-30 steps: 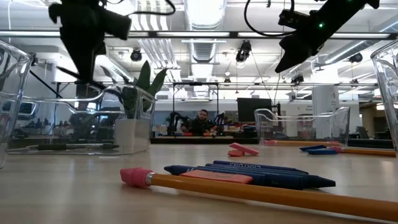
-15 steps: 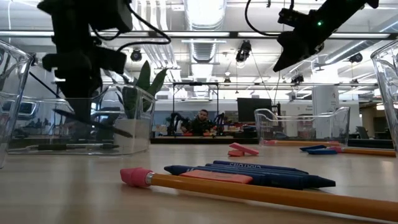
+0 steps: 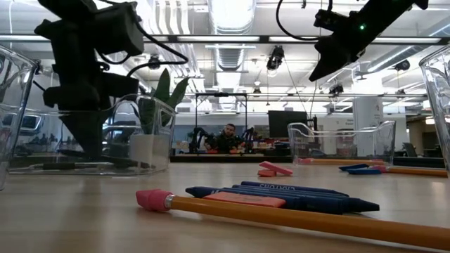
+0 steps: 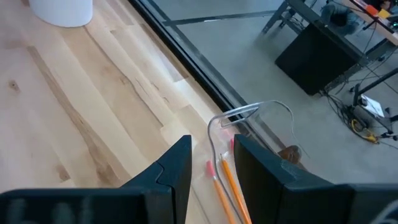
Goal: Sort crayons/erasers/pens/pencils in bins
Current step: Put the middle black pen into the middle left transparent bin, then put the grey pen into the middle left transparent bin
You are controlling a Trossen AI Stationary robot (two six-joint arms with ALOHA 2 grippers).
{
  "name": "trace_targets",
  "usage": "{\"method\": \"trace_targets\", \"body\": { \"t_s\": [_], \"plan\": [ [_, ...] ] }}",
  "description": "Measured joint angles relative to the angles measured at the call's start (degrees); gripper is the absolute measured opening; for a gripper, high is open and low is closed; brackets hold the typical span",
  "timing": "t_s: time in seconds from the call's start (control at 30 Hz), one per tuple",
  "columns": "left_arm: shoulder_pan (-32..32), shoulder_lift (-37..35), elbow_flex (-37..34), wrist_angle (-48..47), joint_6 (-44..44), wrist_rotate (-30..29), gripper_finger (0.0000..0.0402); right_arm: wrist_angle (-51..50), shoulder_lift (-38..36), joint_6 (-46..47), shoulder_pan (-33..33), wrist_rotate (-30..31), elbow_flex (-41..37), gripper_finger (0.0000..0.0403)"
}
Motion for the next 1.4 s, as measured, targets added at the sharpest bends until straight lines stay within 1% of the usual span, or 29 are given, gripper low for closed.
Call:
{"method": "trace_targets", "body": {
  "t_s": [0.17,0.27,0.37,0.57,0.63,0.7,0.8,0.9,1.0,1.1,1.17,1.3,1.4],
  "plan": [
    [0.0,0.4,-1.0,1.0,-0.2,0.0,0.0016,0.0,0.0,0.0,0.0,0.0,0.0,0.0112],
    [0.0,0.4,-1.3,1.2,-2.6,0.0,0.0024,0.0,0.0,-0.1,0.0,0.0,0.0,0.0112],
    [0.0,0.3,-1.3,1.2,-4.4,0.0,0.0052,0.0,0.0,-0.1,0.0,0.0,0.0,0.0112],
    [0.0,0.3,-0.1,0.3,-4.4,0.0,0.0119,-0.8,-0.3,0.7,0.0,0.0,0.0,0.0112],
    [0.0,0.2,0.9,-0.4,-4.5,0.0,0.0133,-3.3,-0.5,2.7,0.0,-0.1,0.6,0.0112],
    [0.0,0.1,2.5,-2.4,-4.7,0.0,0.0139,-8.0,-0.6,5.0,0.0,-0.5,2.0,0.0112],
    [0.0,0.1,5.4,-7.4,-5.9,0.0,0.0141,-17.1,-0.6,10.9,0.0,-3.7,4.5,0.0112],
    [0.0,0.0,8.6,-11.5,-6.0,-0.1,0.0141,-23.2,-0.6,17.6,0.0,-9.9,5.4,0.0112],
    [0.0,0.0,11.5,-13.0,-6.0,-0.2,0.0141,-27.4,-0.4,21.4,0.0,-16.9,4.8,0.0112],
    [0.0,0.0,14.4,-12.9,-5.9,-0.8,0.0141,-30.8,0.4,23.5,0.0,-22.4,3.7,0.0112],
    [0.0,0.0,16.6,-12.9,-5.9,-0.9,0.0141,-32.5,0.7,26.3,0.0,-23.8,3.1,0.0112],
    [0.0,0.0,21.4,-12.9,-6.0,-1.1,0.0141,-35.4,0.6,32.4,0.0,-24.4,1.8,0.0112],
    [0.0,0.0,24.5,-11.5,-5.9,-1.4,0.0141,-35.6,0.7,35.4,0.0,-27.8,0.1,0.0112]
  ]
}}
